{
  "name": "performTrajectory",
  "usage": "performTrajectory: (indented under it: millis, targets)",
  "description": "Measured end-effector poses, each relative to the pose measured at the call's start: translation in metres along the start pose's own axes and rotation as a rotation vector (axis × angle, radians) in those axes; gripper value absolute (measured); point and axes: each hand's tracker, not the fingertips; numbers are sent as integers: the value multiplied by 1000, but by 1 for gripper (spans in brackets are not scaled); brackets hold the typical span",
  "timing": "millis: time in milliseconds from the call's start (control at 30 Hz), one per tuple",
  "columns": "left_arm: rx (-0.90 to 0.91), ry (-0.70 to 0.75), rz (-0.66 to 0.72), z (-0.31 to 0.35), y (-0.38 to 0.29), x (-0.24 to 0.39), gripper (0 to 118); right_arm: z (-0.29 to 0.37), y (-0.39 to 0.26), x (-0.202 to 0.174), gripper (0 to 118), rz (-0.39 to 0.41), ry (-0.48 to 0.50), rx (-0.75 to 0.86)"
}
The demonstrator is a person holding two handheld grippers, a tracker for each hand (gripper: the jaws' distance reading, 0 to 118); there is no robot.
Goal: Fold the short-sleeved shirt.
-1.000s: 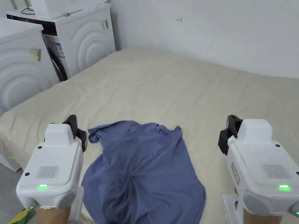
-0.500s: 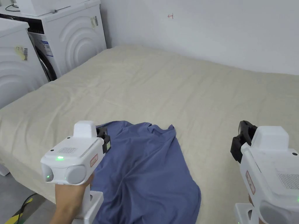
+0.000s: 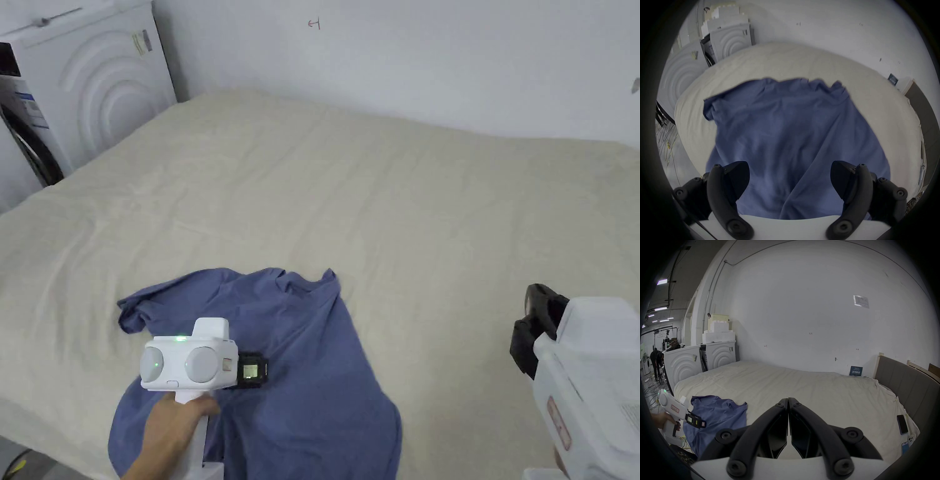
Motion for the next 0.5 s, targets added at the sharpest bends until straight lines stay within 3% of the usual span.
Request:
performTrajectory:
  millis: [100,200,267,333,367,500]
  targets:
    - [-33,12,-23,-13,-4,3,102,-3,-7,9,0,-5,-14,-18]
    - [-82,-18,-41,-19,-9,7,56,-3,-12,17,1,-9,-27,-29]
    - [-70,4,-51,-15,-13,14,43,-3,-15,21,1,-13,-34,-38]
    - [-76,24,-97,-15,-12,20,6,0,-15,23,1,-19,-39,-42]
    - [-69,50,-118,-16,-12,22,1,2,-16,24,1,-20,-41,-43]
    - [-39,28,-122,-9,-14,18,0,10,-14,32,1,-22,-50,-41]
